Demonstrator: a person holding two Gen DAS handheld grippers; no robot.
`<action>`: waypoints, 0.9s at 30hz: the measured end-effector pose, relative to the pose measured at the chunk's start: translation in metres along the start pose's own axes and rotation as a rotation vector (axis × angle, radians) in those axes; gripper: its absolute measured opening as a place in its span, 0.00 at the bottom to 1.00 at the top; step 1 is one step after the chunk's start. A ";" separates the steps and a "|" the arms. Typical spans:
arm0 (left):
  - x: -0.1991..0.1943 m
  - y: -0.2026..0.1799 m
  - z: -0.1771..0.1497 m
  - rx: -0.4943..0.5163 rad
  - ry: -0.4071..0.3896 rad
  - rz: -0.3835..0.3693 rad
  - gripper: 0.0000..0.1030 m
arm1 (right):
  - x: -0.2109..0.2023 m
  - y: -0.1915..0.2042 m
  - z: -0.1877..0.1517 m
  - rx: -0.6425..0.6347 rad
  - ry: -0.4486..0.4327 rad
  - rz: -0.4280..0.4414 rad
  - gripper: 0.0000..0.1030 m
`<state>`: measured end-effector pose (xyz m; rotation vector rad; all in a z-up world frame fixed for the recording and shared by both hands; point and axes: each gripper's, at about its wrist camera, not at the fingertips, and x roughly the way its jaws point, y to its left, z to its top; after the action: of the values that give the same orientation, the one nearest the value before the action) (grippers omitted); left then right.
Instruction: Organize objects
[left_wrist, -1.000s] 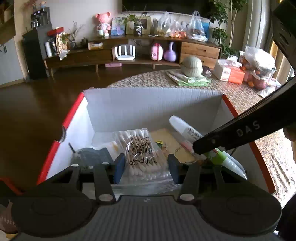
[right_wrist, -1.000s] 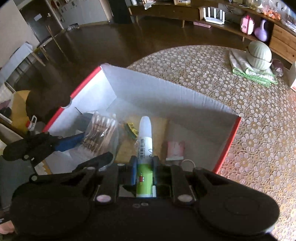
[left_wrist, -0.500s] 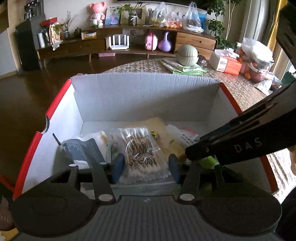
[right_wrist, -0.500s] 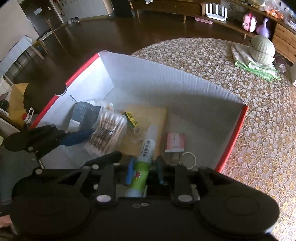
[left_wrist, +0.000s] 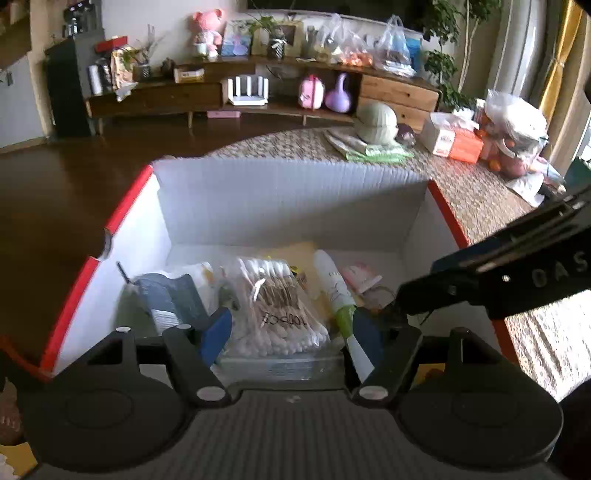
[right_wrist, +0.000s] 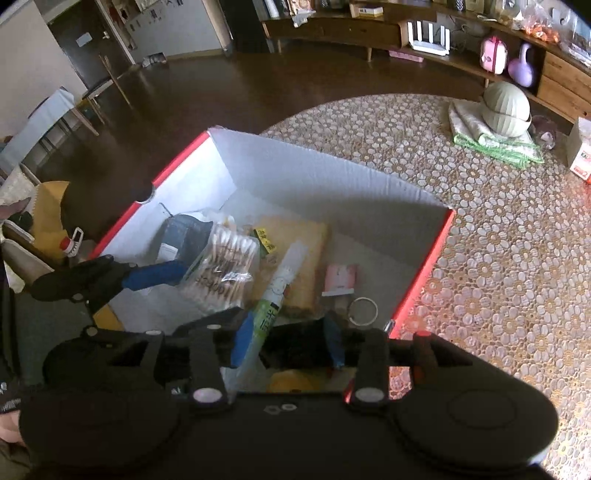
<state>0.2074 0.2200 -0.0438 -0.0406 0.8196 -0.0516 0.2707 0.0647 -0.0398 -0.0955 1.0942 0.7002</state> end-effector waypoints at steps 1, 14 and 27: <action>-0.004 0.001 0.001 -0.006 -0.007 0.003 0.70 | -0.004 0.001 -0.001 -0.003 -0.006 0.003 0.43; -0.059 0.005 0.002 -0.071 -0.099 0.007 0.78 | -0.061 0.005 -0.026 -0.072 -0.152 0.054 0.65; -0.096 -0.005 -0.015 -0.078 -0.181 0.003 0.80 | -0.097 0.018 -0.067 -0.176 -0.339 0.088 1.00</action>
<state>0.1306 0.2202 0.0161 -0.1160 0.6402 -0.0132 0.1821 0.0054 0.0143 -0.0758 0.7149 0.8563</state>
